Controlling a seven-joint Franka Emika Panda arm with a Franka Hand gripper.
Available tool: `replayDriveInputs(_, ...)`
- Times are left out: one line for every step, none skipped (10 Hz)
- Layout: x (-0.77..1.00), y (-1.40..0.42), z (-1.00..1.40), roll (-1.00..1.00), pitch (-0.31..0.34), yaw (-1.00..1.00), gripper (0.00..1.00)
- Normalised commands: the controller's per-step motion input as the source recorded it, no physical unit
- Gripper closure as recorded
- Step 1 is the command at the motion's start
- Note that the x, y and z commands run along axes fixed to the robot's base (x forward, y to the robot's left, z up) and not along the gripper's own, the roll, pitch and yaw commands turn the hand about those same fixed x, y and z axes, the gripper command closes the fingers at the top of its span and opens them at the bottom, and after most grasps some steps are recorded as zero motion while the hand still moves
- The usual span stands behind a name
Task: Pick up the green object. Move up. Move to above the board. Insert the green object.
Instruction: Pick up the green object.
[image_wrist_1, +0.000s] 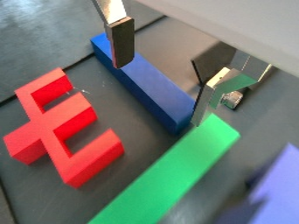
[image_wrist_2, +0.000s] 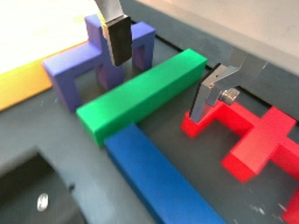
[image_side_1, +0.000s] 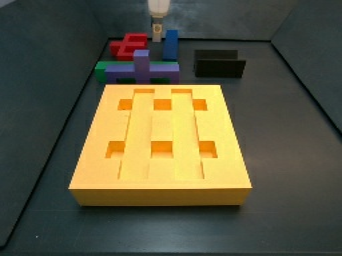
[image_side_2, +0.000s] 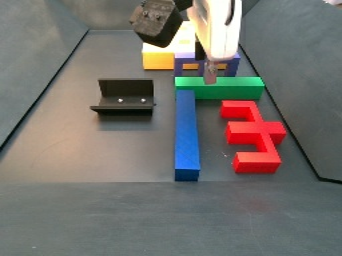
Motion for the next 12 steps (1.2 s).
replayDriveInputs(-0.55,-0.45,-0.03,-0.2,-0.33,-0.2,0.0)
replayDriveInputs(-0.61,-0.38,-0.07,-0.22,-0.354,-0.15,0.0)
replayDriveInputs(-0.69,-0.26,-0.08,-0.18,-0.43,-0.04,0.0)
replayDriveInputs(-0.75,-0.05,-0.16,-0.04,-0.34,-0.16,0.0)
replayDriveInputs(-0.59,0.0,-0.21,-0.02,-0.234,-0.11,0.0)
replayDriveInputs(-0.42,0.0,-0.33,0.0,-0.121,-0.09,0.0)
replayDriveInputs(-0.11,0.0,-0.44,-0.11,-0.053,-0.1,0.0)
replayDriveInputs(0.0,0.0,-0.38,-0.12,-0.02,-0.1,0.0)
replayDriveInputs(0.17,0.05,-0.29,-0.08,0.0,-0.08,0.0)
replayDriveInputs(0.23,0.01,-0.19,-0.08,0.026,-0.05,0.0)
replayDriveInputs(0.21,0.0,-0.09,-0.06,0.074,-0.01,0.0)
replayDriveInputs(0.15,-0.02,-0.04,-0.04,0.144,0.0,0.0)
